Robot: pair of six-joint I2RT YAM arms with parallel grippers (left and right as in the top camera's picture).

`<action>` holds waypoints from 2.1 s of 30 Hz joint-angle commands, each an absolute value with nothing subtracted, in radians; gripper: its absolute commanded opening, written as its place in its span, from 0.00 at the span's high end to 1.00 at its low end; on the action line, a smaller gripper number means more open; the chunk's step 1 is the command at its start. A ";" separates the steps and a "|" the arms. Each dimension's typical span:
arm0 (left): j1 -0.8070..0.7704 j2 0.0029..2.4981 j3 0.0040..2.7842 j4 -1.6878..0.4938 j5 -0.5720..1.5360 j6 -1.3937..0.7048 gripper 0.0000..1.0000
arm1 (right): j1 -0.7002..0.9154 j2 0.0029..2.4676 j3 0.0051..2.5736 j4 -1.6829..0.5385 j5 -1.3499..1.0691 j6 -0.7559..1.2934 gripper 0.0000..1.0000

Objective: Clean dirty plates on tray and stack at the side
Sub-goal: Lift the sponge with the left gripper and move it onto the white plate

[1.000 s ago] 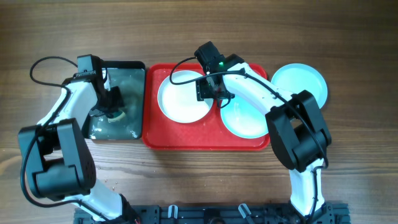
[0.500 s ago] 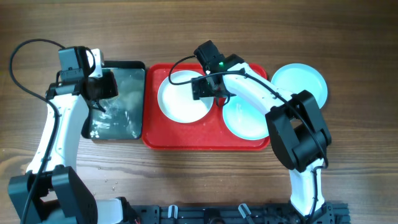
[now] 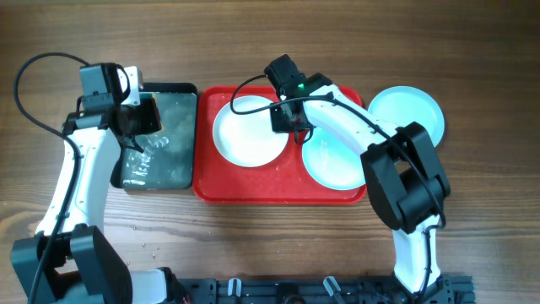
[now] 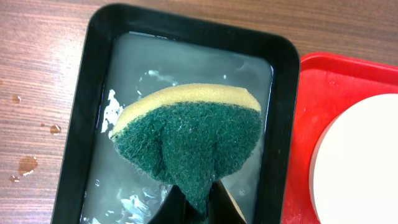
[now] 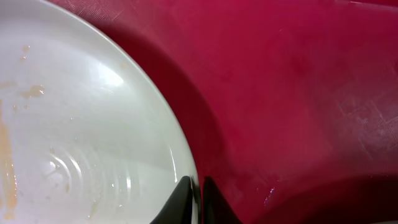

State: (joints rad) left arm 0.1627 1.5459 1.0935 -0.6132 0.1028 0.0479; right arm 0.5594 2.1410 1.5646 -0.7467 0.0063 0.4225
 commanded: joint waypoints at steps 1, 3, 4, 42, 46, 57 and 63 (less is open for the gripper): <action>0.158 1.538 1.111 -0.617 0.116 0.064 0.96 | 0.560 2.104 1.551 -0.748 0.023 0.435 0.95; 0.158 1.538 1.111 -0.617 0.116 0.064 0.96 | 0.560 2.104 1.544 -0.744 0.023 0.449 0.96; 0.158 1.538 1.111 -0.617 0.116 0.064 0.96 | 0.560 2.104 1.544 -0.743 0.023 0.448 0.96; -0.027 1.827 1.549 -1.021 0.146 0.123 0.96 | 0.467 2.104 1.544 -0.752 -0.313 0.392 0.96; -0.029 1.827 1.549 -0.983 0.239 0.041 0.96 | 0.459 2.104 1.544 -0.751 -0.331 0.393 0.96; -0.201 1.829 1.497 -0.981 0.176 -0.128 0.96 | 0.514 2.104 1.544 -0.749 -0.311 0.442 0.96; -0.208 1.829 1.420 -0.953 0.145 -0.169 0.96 | 0.514 2.104 1.544 -0.756 -0.311 0.448 0.96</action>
